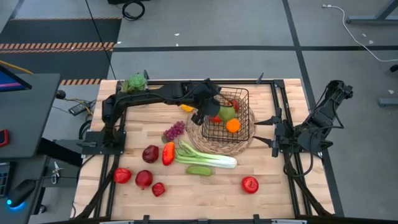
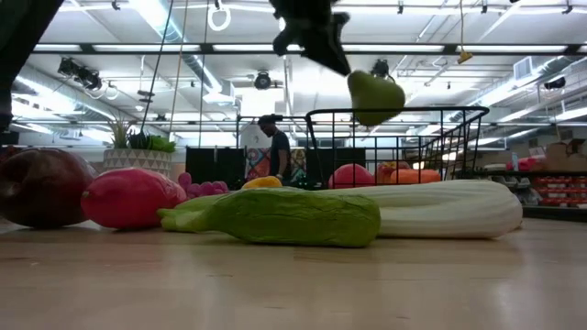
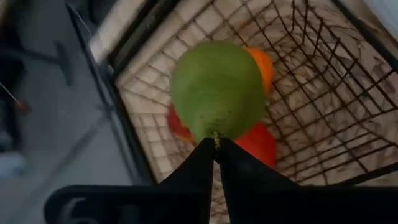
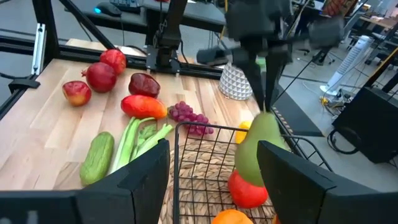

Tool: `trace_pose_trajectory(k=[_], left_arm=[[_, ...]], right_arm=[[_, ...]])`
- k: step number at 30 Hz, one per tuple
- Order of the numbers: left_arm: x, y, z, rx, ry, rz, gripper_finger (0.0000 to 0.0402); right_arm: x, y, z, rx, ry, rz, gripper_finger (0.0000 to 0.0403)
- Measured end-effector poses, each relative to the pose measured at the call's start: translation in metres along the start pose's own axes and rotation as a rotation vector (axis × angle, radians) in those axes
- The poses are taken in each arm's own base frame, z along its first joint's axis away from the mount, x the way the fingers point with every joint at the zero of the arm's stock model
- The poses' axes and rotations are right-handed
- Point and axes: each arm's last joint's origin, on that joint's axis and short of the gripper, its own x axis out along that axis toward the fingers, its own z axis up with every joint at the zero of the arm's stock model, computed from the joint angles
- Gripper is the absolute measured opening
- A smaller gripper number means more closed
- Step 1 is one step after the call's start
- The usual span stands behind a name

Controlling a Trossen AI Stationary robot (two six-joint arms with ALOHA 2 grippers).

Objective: Build produce basket
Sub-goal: Put the pear into the wire basket

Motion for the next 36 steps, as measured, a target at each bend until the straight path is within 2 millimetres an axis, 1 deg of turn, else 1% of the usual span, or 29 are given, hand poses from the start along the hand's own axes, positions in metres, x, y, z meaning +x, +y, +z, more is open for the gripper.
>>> trace_pose_trajectory(k=[3,6,10,14,20,25,32,36], left_arm=[[0.011,0.003,-0.01,-0.133,0.024,-0.021,0.0031],[0.019,0.005,-0.019,-0.301,0.052,-0.03,0.0037],[0.022,0.008,-0.024,-0.577,0.069,-0.019,0.004],[0.024,0.008,-0.026,-0.786,0.081,-0.015,0.0034],[0.024,0.007,-0.025,-0.997,0.084,-0.01,0.0029],[0.024,0.007,-0.025,-1.156,0.086,-0.002,0.0038],[0.024,0.007,-0.025,-1.283,0.085,0.004,0.0035],[0.023,0.008,-0.024,-1.305,0.07,0.008,0.0031]], right_arm=[[0.0,0.0,0.0,-0.002,0.001,0.0,0.0247],[0.0,0.0,0.0,-0.001,0.0,0.0,0.0247],[0.0,0.0,0.0,0.005,0.001,0.0,0.0247],[0.0,0.0,0.0,0.005,0.0,0.0,0.0247],[0.0,0.0,0.0,0.006,0.0,0.0,0.0247],[0.0,0.0,0.0,0.006,0.0,0.0,0.0247],[0.0,0.0,0.0,0.005,0.0,0.0,0.0247],[0.0,0.0,0.0,0.005,0.0,0.0,0.0247]])
